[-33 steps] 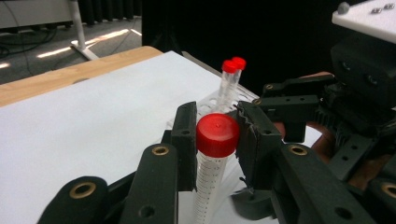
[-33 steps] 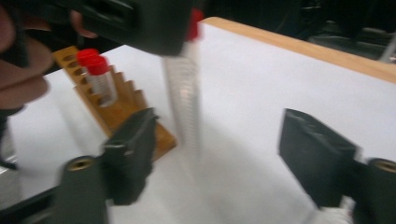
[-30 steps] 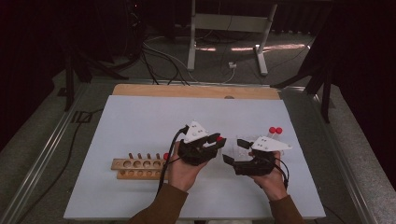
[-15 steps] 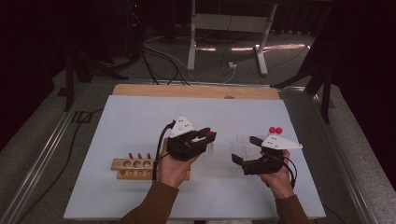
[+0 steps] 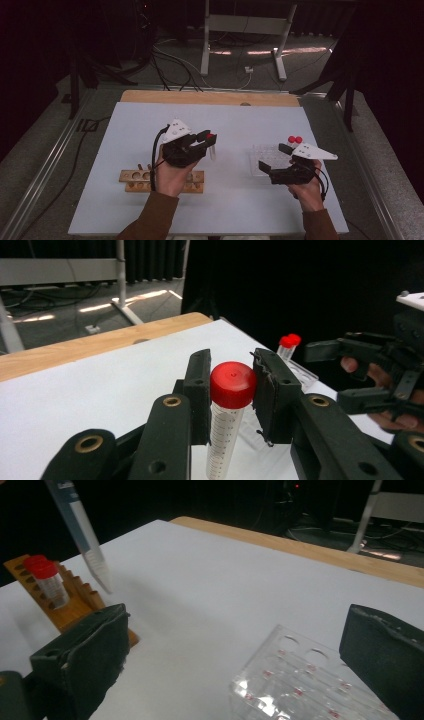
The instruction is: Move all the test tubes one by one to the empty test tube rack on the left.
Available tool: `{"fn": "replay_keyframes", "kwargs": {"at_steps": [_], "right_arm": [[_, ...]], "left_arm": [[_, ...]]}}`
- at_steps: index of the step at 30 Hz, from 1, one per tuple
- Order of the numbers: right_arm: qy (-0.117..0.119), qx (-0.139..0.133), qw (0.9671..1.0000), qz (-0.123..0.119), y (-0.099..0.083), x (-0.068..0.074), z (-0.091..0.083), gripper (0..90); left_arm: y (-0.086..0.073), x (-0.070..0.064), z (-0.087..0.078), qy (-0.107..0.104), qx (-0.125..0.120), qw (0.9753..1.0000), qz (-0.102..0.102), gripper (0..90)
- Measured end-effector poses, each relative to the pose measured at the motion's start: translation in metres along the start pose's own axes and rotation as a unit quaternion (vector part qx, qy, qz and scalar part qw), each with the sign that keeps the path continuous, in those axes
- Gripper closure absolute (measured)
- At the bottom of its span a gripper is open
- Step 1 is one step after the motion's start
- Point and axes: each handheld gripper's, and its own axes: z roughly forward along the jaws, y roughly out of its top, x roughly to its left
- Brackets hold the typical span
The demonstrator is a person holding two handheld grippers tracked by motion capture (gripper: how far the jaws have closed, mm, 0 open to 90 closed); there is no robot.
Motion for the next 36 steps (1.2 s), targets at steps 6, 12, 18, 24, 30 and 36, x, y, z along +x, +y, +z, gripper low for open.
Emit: {"fn": "replay_keyframes", "kwargs": {"at_steps": [6,12,18,24,30,36], "right_arm": [[-0.005,-0.008,0.9999,0.005,0.0,-0.005,-0.006,0.0],[-0.008,-0.01,0.9999,0.009,0.0,-0.007,-0.008,0.0],[-0.018,-0.014,0.9997,0.009,-0.001,-0.01,-0.01,0.0],[-0.024,-0.015,0.9995,0.011,-0.002,-0.013,-0.012,0.0],[-0.03,-0.016,0.9994,0.01,-0.002,-0.015,-0.014,0.0],[-0.032,-0.018,0.9993,0.012,-0.002,-0.016,-0.015,0.0]], "left_arm": [[0.0,0.01,-0.012,0.014,-0.004,0.9999,-0.003,71.3],[-0.004,0.017,-0.024,0.024,-0.003,0.9997,-0.002,71.2],[-0.008,0.025,-0.034,0.03,-0.001,0.9995,-0.006,71.2],[-0.012,0.031,-0.042,0.037,0.0,0.9992,-0.013,71.2],[-0.016,0.035,-0.05,0.04,0.001,0.9991,-0.014,71.2],[-0.02,0.038,-0.057,0.046,-0.002,0.9988,-0.017,71.2]]}}
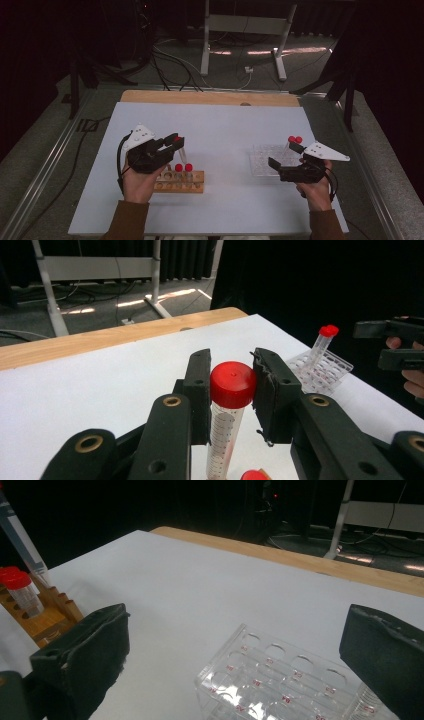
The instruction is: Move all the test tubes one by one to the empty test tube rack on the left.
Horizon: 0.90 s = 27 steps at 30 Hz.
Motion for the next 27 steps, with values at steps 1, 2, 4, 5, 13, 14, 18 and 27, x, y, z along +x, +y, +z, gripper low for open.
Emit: {"fn": "replay_keyframes", "kwargs": {"at_steps": [1,2,4,5,13,14,18,27], "right_arm": [[-0.001,0.0,1.0,0.0,0.0,0.0,0.0,0.0],[-0.001,-0.001,1.0,0.0,0.0,-0.001,0.0,0.0],[-0.001,-0.001,1.0,0.001,0.0,-0.001,-0.001,0.0],[-0.002,-0.002,1.0,0.002,0.0,-0.002,-0.001,0.0],[-0.001,-0.002,1.0,0.001,0.0,-0.002,-0.002,0.0],[-0.001,-0.001,1.0,0.0,0.0,-0.002,-0.002,0.0],[-0.001,-0.001,1.0,0.0,-0.001,-0.002,-0.002,0.0],[0.0,-0.001,1.0,0.0,-0.001,-0.002,-0.002,0.0]], "left_arm": [[-0.001,0.001,-0.002,0.001,0.0,1.0,0.0,71.2],[-0.002,0.001,-0.003,0.001,0.001,1.0,0.0,71.2],[-0.004,0.002,-0.005,0.0,0.004,1.0,0.002,71.2],[-0.005,0.003,-0.007,0.0,0.005,1.0,0.003,71.2],[-0.01,0.006,-0.015,0.004,0.007,1.0,0.001,71.2],[-0.011,0.006,-0.016,0.005,0.007,1.0,0.0,71.2],[-0.014,0.006,-0.018,0.007,0.012,0.9999,0.004,71.2],[-0.017,0.006,-0.029,0.012,0.014,0.9998,0.01,71.2]]}}
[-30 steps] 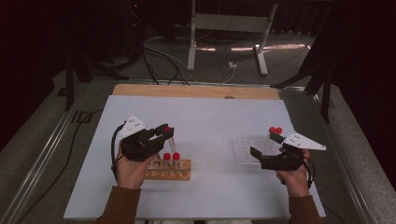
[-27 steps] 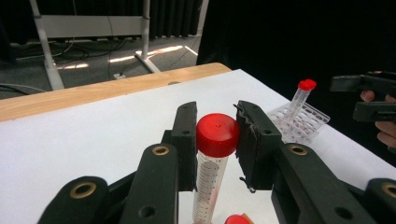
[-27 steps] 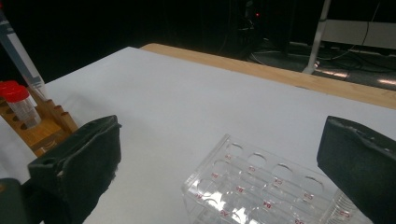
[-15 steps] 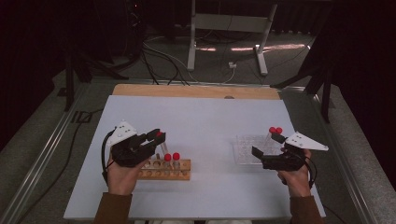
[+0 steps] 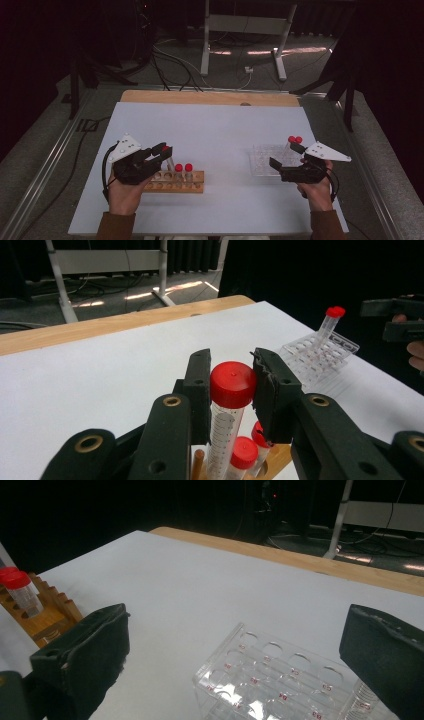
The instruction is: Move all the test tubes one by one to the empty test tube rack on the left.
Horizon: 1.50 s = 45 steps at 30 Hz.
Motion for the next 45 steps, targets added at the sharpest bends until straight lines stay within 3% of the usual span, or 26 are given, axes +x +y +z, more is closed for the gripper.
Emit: {"fn": "replay_keyframes", "kwargs": {"at_steps": [11,20,24,45], "right_arm": [[0.0,-0.003,1.0,0.007,-0.001,-0.002,-0.002,0.0],[-0.001,-0.004,1.0,0.008,0.0,-0.003,-0.003,0.0],[-0.002,-0.006,0.9999,0.008,0.0,-0.004,-0.004,0.0],[-0.001,-0.009,1.0,0.003,0.001,-0.002,-0.004,0.0]], "left_arm": [[-0.005,0.002,-0.012,0.009,0.008,0.9999,0.003,71.2],[-0.031,0.005,0.001,0.01,0.039,0.9992,-0.004,71.0],[-0.038,0.007,0.002,0.01,0.04,0.9992,-0.003,71.0],[-0.056,0.007,0.012,0.008,0.066,0.9977,0.015,70.8]]}}
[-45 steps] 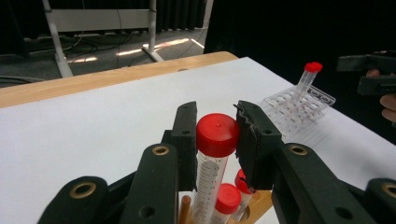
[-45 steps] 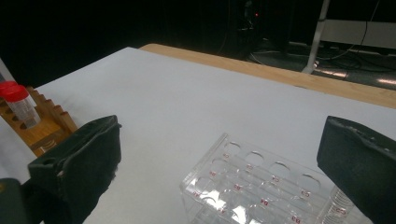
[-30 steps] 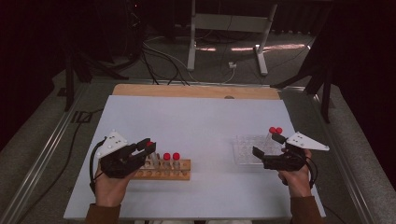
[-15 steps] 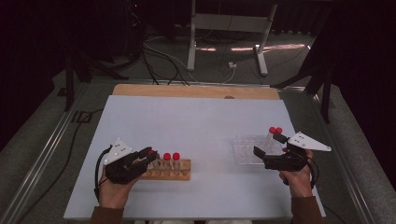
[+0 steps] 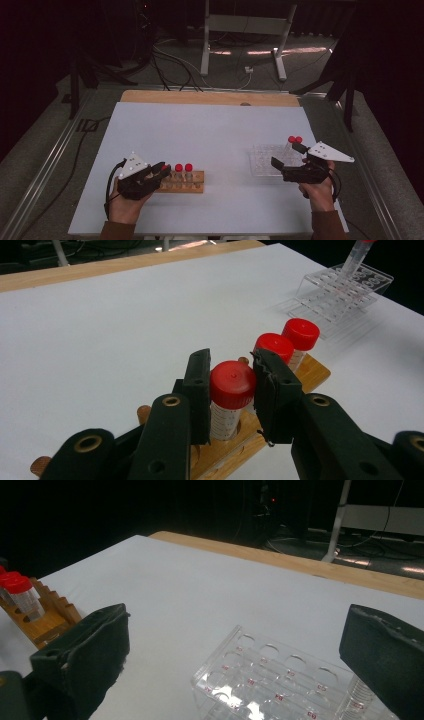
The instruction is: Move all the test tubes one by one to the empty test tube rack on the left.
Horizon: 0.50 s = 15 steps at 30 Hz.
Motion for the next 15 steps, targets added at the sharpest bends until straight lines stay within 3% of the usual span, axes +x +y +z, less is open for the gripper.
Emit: {"fn": "replay_keyframes", "kwargs": {"at_steps": [12,15], "right_arm": [[0.001,0.004,1.0,-0.002,-0.0008,0.0002,0.0015,0.0],[0.0,0.002,1.0,-0.004,-0.0005,0.0,0.0013,0.0]], "left_arm": [[-0.0005,-0.0004,-0.0004,-0.004,0.002,1.0,0.001,69.8],[-0.0006,0.0004,-0.0005,-0.001,-0.001,1.0,-0.003,64.5]]}}
